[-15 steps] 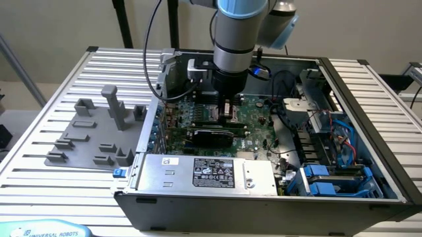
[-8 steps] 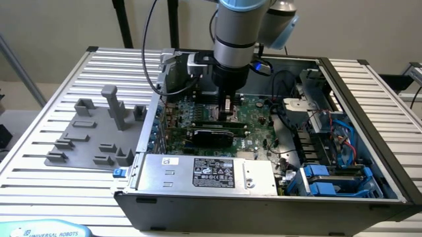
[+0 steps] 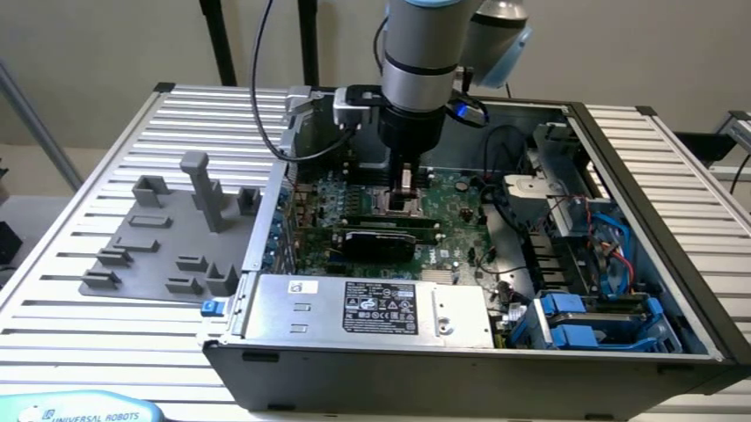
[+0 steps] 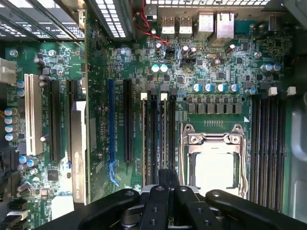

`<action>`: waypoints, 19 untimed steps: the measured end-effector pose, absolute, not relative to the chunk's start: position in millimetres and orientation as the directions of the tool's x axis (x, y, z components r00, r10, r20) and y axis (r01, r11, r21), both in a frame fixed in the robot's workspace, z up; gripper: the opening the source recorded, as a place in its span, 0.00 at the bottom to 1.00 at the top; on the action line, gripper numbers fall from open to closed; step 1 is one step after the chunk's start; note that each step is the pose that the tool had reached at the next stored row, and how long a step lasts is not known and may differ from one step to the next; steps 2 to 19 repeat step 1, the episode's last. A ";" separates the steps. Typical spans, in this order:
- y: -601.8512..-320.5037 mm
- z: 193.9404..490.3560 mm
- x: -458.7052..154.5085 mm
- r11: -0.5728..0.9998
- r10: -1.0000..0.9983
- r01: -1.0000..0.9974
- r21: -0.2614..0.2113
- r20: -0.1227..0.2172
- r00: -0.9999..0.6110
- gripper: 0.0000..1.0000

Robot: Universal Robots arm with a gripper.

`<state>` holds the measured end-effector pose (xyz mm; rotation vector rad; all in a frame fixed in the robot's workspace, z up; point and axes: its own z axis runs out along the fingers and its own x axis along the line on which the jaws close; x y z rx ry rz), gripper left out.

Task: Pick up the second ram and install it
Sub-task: 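Press down the second ram until it locks into place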

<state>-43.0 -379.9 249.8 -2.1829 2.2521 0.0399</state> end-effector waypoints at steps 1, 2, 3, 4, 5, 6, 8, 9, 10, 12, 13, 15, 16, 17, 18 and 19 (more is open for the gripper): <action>-379.9 249.8 -43.0 0.031 -0.999 -0.999 0.015 -0.021 -0.031 0.11; -379.9 249.8 -43.0 0.031 -0.999 -0.999 0.015 -0.021 -0.031 0.11; -379.9 249.8 -43.0 0.031 -0.999 -0.999 0.015 -0.021 -0.031 0.11; -379.9 249.8 -43.0 0.031 -0.999 -0.999 0.015 -0.021 -0.031 0.11; -379.9 249.8 -43.0 0.031 -0.999 -0.999 0.015 -0.021 -0.031 0.11; -379.9 249.8 -43.0 0.031 -0.999 -0.999 0.015 -0.021 -0.031 0.11; -379.9 249.8 -43.0 0.031 -0.999 -0.999 0.015 -0.021 -0.031 0.11; -379.9 249.8 -43.0 0.031 -0.999 -0.999 0.015 -0.021 -0.031 0.11; -379.9 249.8 -43.0 0.031 -0.999 -0.999 0.015 -0.021 -0.031 0.11; -379.9 249.8 -43.0 0.031 -0.999 -0.999 0.015 -0.021 -0.031 0.11; -379.9 249.8 -43.0 0.031 -0.999 -0.999 0.015 -0.021 -0.031 0.11; -379.9 249.8 -43.0 0.031 -0.999 -0.999 0.015 -0.021 -0.031 0.11; -379.9 249.8 -43.0 0.031 -0.999 -0.999 0.015 -0.021 -0.031 0.11; -379.9 249.8 -43.0 0.031 -0.999 -0.999 0.015 -0.021 -0.031 0.11; -379.9 249.8 -43.0 0.031 -0.999 -0.999 0.015 -0.021 -0.031 0.11; -379.9 249.8 -43.0 0.031 -0.999 -0.999 0.015 -0.021 -0.031 0.11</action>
